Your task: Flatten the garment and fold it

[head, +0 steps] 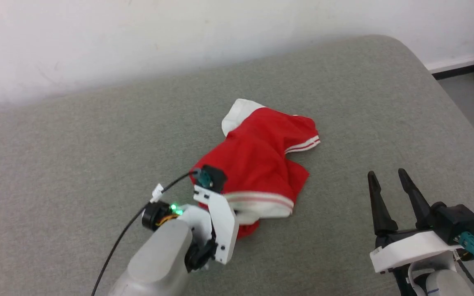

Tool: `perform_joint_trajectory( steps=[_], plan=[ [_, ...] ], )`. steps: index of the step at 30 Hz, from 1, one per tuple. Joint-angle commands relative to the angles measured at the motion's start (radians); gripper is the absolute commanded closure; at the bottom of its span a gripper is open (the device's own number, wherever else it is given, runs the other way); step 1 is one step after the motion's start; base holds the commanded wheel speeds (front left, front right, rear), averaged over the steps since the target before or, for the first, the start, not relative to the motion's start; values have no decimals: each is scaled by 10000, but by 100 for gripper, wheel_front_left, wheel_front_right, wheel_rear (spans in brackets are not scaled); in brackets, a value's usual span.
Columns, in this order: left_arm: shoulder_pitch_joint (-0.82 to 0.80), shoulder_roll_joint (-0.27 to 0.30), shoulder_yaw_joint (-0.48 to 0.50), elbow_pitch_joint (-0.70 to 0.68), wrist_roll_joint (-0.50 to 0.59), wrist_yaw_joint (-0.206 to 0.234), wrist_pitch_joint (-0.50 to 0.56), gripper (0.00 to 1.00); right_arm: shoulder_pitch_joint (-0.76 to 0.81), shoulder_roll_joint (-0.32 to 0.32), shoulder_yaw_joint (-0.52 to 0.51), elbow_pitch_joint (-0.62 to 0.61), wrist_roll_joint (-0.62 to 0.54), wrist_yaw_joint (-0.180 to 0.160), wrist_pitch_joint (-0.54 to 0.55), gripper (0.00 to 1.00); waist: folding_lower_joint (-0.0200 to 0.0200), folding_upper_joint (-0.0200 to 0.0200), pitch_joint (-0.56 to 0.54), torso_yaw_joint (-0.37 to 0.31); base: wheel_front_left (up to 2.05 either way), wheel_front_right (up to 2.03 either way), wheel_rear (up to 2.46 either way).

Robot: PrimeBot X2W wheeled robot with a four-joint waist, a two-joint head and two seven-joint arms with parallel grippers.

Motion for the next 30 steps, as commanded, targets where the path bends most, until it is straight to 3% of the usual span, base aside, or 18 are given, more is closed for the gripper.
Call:
perform_joint_trajectory(
  steps=[1,3,6,11,15,24,30],
  plan=[
    [178,79,-106,50,-76,-87,187,0,119,-10,26,9,41,-19,47,0,0,0,-29,125,0,0,0],
    [266,87,-89,-106,-141,-86,34,0,131,-10,47,8,38,-19,78,0,0,0,-73,230,0,0,0],
    [326,160,168,-686,-96,113,-1136,0,166,-10,63,-27,26,-19,126,0,0,0,-132,397,0,0,0],
    [699,413,913,-2020,154,829,-4091,0,197,-10,93,-89,-13,-19,192,0,0,0,-222,633,0,0,0],
    [1408,718,1478,-2901,334,1491,-5799,0,233,-10,77,-172,-55,-19,244,0,0,0,-246,833,0,0,0],
    [3398,1077,2455,-4375,333,2423,-6401,0,287,-10,-47,-356,-70,-19,329,0,0,0,-159,1247,0,0,0],
    [4244,1136,2726,-5138,316,2573,-6428,0,262,-10,88,-383,-104,-19,549,0,0,0,-10,1545,0,0,0]
  ],
)
